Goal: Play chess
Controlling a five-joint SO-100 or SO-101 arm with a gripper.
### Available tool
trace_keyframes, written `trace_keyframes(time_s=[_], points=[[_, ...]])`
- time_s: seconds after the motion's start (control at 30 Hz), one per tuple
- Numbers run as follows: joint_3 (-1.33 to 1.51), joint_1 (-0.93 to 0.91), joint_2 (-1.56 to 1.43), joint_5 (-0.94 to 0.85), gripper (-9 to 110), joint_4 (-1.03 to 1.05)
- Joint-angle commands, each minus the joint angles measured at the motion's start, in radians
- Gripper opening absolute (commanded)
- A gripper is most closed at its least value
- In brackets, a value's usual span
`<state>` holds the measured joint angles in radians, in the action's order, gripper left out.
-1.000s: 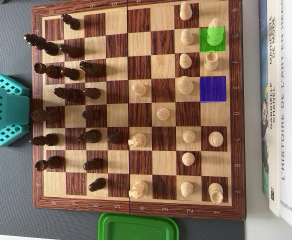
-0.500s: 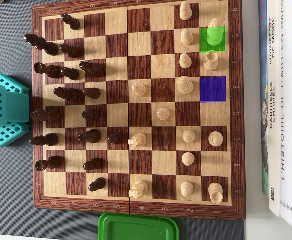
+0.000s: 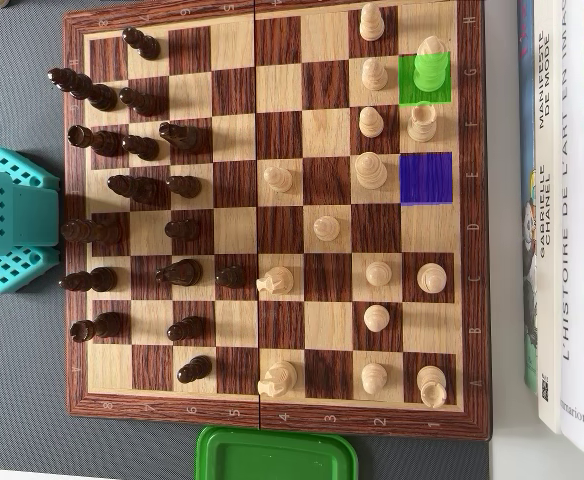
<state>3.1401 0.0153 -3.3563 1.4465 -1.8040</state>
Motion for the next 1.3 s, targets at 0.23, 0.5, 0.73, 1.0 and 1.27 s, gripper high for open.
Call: trace_keyframes(time_s=[0.23,0.5,0.73,1.0,1.27], points=[[0.02,-0.023,0.009,-0.011,16,0.014],[0.02,-0.023,0.009,-0.012,16,0.014],[0.02,-0.025,0.009,-0.011,16,0.014],[0.02,-0.025,0.009,-0.011,16,0.014],[0.02,-0.014,0.008,-0.009,16,-0.002]])
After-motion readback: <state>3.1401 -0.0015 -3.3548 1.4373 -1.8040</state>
